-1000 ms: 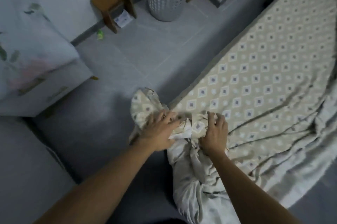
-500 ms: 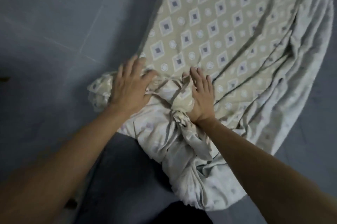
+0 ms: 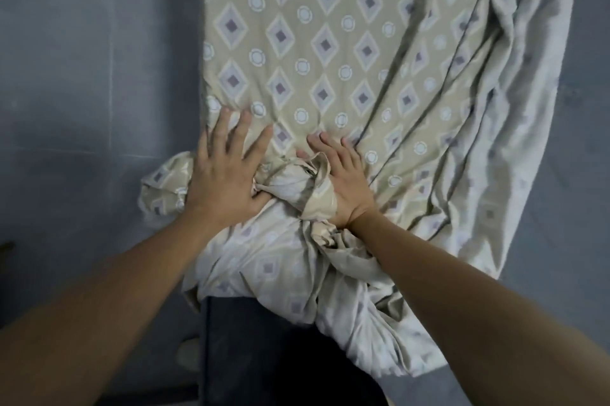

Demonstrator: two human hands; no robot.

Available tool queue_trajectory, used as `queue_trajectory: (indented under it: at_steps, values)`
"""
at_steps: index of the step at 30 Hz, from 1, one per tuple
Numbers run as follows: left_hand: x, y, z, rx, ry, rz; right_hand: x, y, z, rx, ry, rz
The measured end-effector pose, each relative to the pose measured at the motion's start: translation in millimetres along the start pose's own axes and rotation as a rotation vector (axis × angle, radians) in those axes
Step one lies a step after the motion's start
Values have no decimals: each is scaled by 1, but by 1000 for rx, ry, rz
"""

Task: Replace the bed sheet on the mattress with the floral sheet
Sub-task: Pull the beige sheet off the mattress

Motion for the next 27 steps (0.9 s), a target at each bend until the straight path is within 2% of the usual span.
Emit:
queue_trajectory:
  at_steps: [6,10,16,27]
  values:
    - [-4,-8,5,39,11,43,-1,-5,-2,59,-17,84]
    - [-6,-14,4,47,13,8,2,-13,-6,78,-4,129]
    - [-6,-17,8,76,8,-38,0,-7,-4,11,-13,-4]
    - [-4,-12,8,90,-6,132,-1,0,-3,10,-47,-44]
Point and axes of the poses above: each hand's wrist, its own x-axis away from the middle knuckle, its own y-axis out of the back of the hand, z = x × y, the point moved 7 cm from there along -x, towards the middle knuckle, and after that the axes turned 1 degree about y, right-handed, at the moved point
